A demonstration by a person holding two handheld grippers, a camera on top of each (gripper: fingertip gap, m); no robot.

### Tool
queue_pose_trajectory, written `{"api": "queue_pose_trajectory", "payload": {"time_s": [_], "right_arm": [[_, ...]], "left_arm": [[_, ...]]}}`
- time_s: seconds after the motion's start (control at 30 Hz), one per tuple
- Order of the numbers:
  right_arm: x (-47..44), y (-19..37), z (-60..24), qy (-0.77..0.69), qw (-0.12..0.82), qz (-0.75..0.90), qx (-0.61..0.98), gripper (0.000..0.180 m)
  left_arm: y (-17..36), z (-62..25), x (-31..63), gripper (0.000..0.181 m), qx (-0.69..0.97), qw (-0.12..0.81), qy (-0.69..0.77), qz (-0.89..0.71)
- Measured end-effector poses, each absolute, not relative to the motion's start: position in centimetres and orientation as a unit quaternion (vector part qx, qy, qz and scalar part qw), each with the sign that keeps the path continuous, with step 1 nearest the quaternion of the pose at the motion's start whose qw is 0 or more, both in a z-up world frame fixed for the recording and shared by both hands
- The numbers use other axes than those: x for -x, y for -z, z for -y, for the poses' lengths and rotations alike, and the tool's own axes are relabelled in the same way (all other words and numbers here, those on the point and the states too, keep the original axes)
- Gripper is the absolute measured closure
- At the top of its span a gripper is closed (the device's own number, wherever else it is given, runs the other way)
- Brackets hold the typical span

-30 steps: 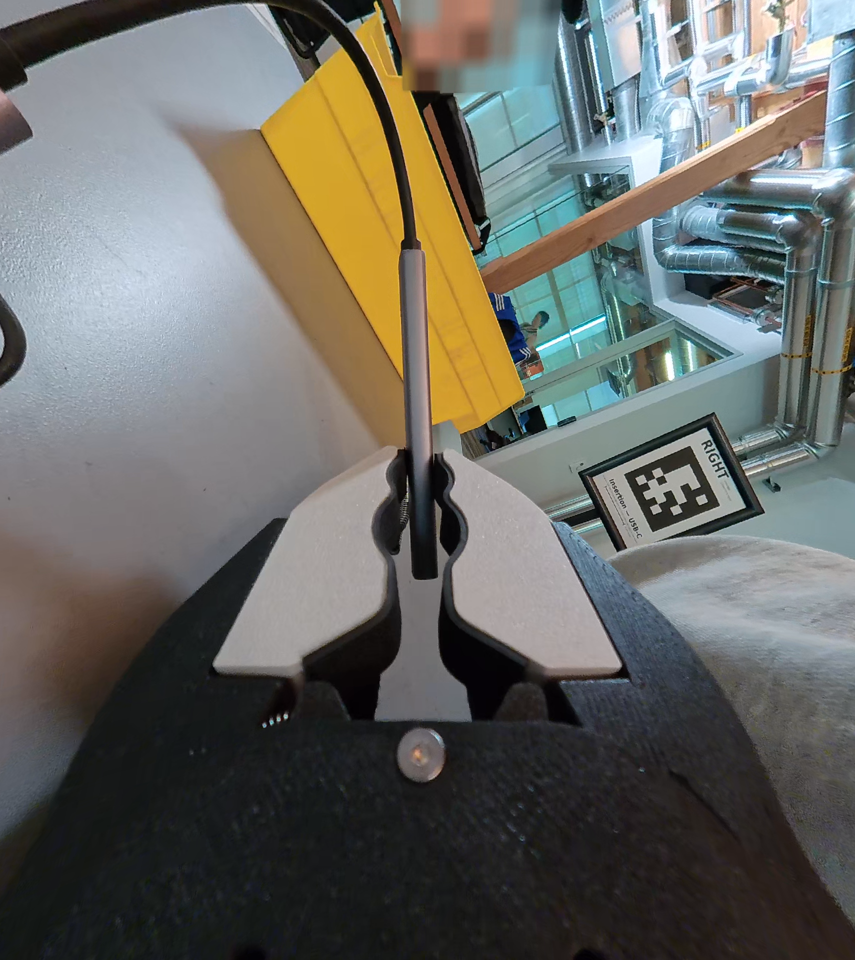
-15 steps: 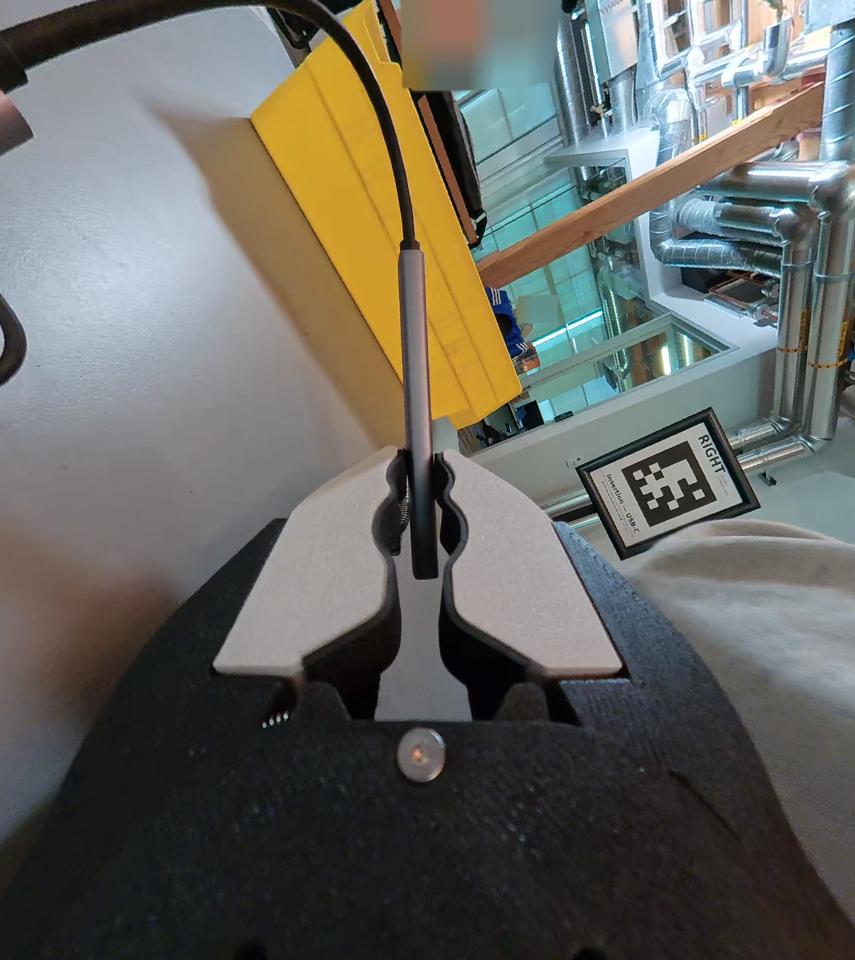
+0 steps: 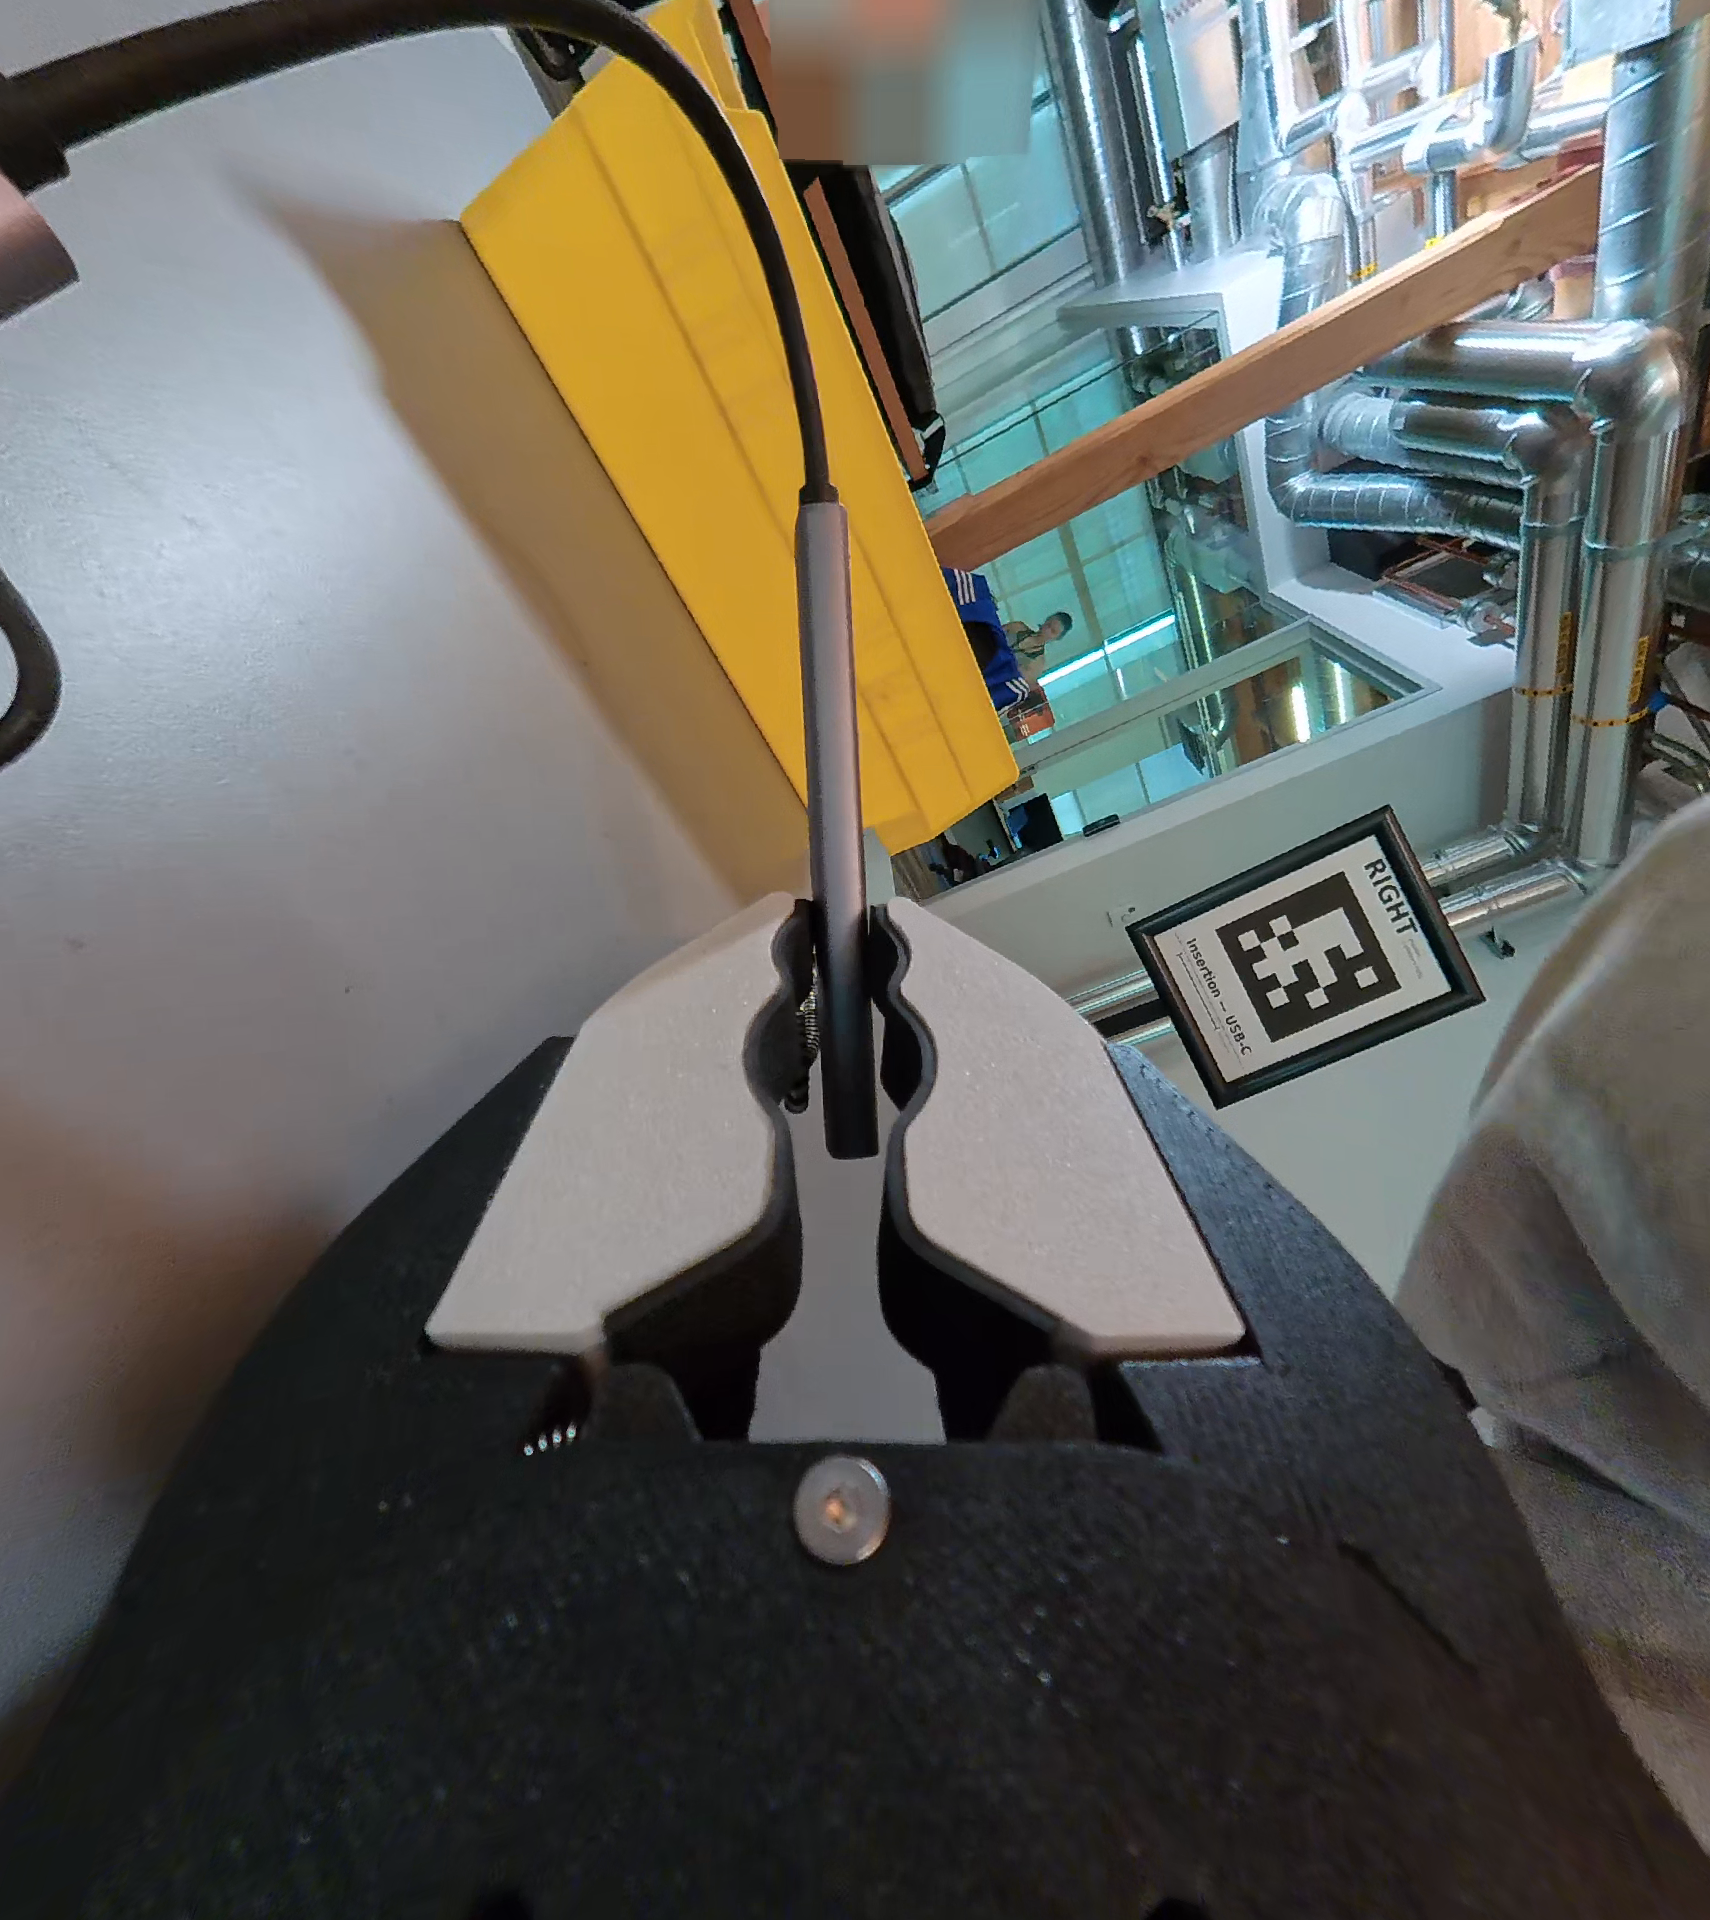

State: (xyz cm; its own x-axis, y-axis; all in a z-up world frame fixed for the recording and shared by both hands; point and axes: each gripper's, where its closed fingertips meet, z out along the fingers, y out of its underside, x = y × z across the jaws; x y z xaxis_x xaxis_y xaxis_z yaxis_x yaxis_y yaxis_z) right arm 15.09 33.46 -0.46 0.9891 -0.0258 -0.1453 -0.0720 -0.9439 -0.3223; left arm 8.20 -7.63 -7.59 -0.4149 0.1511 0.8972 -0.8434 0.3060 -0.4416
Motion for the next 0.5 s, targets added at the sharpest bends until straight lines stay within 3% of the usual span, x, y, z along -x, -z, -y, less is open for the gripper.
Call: {"api": "queue_pose_trajectory", "payload": {"time_s": [0.03,0.3,0.5], "right_arm": [[-15.5,-1.2,-32.6,-0.067,0.189,-0.032,0.979,0.174],[-15.2,-12.2,-22.8,-0.019,0.399,-0.098,0.912,0.175],[-13.1,-12.1,-10.6,0.046,0.448,-0.184,0.874,0.175]], "left_arm": [[7.6,7.6,-8.2,0.17,-0.264,0.473,-0.526,0.655],[7.7,7.6,-8.3,0.171,-0.269,0.471,-0.526,0.655],[7.6,7.5,-8.6,0.171,-0.274,0.476,-0.529,0.647]]}}
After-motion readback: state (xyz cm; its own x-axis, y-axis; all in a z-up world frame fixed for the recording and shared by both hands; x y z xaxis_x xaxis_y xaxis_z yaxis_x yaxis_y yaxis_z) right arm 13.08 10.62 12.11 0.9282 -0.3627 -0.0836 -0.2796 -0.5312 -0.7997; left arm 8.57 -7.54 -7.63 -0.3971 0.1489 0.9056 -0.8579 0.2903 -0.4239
